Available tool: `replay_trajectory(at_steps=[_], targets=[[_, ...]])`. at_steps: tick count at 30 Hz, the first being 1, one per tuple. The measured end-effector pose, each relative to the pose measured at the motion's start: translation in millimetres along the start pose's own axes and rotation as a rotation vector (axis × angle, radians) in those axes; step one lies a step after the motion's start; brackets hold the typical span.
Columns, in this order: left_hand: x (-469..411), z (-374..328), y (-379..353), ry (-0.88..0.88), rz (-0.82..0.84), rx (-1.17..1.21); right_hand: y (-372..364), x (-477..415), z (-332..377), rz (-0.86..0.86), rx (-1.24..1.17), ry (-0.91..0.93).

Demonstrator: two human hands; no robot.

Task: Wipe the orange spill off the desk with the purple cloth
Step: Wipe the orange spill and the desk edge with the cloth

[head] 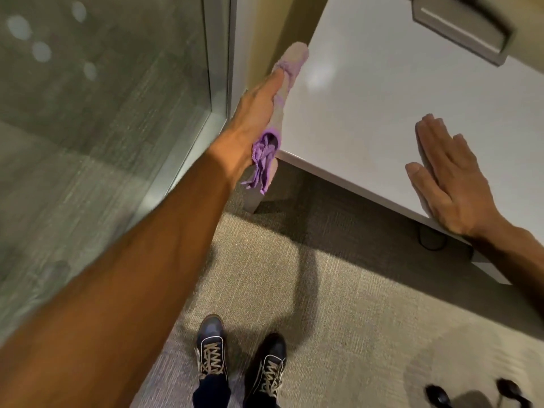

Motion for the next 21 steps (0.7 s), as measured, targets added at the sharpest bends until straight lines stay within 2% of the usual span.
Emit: replay_trajectory(at_steps=[2, 4, 7, 9, 12, 14, 16, 19, 21], targets=[[7.9, 4.0, -3.8, -0.025, 0.071, -0.039, -0.2, 0.8, -0.3, 0.002, -0.002, 0.0], [17.5, 13.8, -6.5, -0.048, 0.072, -0.031, -0.6, 1.4, 0.4, 0.003, -0.002, 0.0], [27.1, 21.7, -10.1, -0.136, -0.017, -0.007, 0.3, 0.3, 2.0, 0.002, -0.01, 0.003], [40.2, 19.4, -19.8, -0.225, -0.118, -0.121, 0.7, 0.9, 0.8, 0.005, -0.008, 0.004], [62.3, 11.6, -33.6, -0.416, -0.254, -0.555, 1.0, 0.6, -1.4, 0.008, 0.002, 0.007], [62.3, 8.1, -37.9, -0.51, -0.225, -0.954, 0.6, 0.2, -0.9, 0.009, -0.002, 0.019], [53.9, 5.3, -41.9, -0.544, -0.211, -1.246, 0.9, 1.2, -1.0, 0.01, -0.008, 0.029], [46.9, -4.2, -64.7, -0.619, -0.154, -1.547, 2.1, 3.0, -2.4, -0.006, -0.047, 0.036], [48.4, -9.0, -86.2, -0.681, -0.072, -1.597, 2.9, 3.9, -2.2, -0.048, -0.093, 0.051]])
Point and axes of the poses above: each hand's wrist, its own x-axis away from the middle knuckle, its own y-axis out of the back of the hand, z = x × y, the point moved 3 cm from there along -x, towards the middle knuckle, and after that the axes turned 8 degrees about z, right-handed, at the moved point
